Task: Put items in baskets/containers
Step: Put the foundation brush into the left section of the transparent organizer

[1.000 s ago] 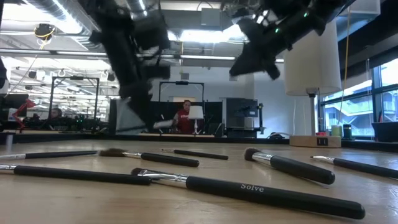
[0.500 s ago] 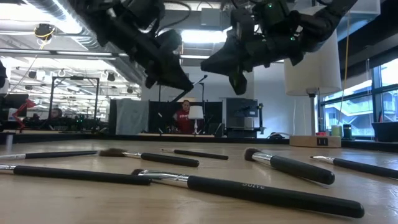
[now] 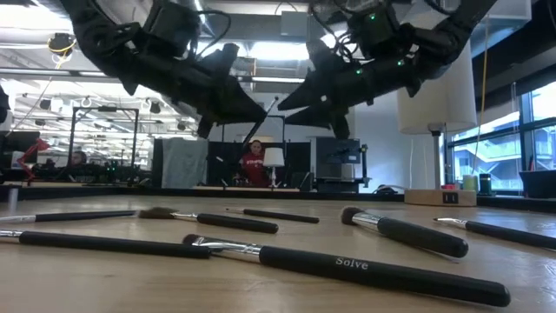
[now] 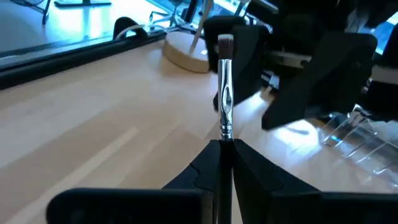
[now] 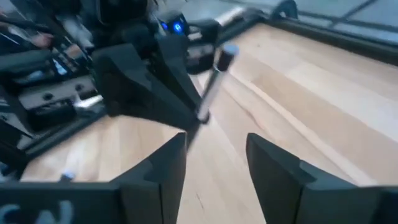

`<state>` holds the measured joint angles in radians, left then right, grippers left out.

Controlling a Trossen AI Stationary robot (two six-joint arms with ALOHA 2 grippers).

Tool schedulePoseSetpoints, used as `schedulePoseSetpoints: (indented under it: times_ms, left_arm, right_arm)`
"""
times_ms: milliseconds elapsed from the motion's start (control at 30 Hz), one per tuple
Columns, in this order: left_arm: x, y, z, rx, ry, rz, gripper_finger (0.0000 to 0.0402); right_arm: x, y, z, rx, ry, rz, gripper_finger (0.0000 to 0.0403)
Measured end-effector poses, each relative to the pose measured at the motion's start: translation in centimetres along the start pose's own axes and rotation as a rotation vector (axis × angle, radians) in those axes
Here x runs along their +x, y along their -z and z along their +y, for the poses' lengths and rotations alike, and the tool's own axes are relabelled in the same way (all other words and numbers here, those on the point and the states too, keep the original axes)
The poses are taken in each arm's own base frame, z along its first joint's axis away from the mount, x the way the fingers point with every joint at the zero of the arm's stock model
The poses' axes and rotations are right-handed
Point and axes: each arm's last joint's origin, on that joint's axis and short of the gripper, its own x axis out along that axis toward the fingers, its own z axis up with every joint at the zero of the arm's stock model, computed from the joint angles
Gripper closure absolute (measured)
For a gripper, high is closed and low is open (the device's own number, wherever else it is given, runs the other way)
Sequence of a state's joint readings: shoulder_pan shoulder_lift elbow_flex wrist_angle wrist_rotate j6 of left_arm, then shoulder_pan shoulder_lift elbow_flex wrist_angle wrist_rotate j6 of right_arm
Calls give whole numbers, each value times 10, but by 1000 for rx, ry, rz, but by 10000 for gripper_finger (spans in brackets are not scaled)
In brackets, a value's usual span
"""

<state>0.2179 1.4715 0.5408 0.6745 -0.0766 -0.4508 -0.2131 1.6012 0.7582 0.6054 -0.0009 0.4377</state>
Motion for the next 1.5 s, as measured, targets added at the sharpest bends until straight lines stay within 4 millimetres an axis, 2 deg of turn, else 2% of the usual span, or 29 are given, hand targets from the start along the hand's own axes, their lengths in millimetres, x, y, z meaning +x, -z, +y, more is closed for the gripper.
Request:
schedulePoseSetpoints:
  times_ms: [200, 667, 1233, 1333, 1500]
  left_arm:
    - [-1, 3, -6, 18, 25, 9, 371]
    - [-1, 5, -12, 40, 50, 10, 371]
    - [-2, 1, -18, 124, 130, -22, 370]
    - [-2, 1, -18, 125, 129, -22, 370]
    - [-2, 1, -17, 155, 121, -25, 370]
  right_arm:
    - [9, 4, 2, -1, -59, -76, 240]
    - [9, 2, 5, 3, -82, -95, 245]
    - [9, 4, 13, -21, -122, -102, 364]
    - [9, 4, 13, -31, -121, -102, 375]
    - [7, 2, 13, -46, -92, -86, 369]
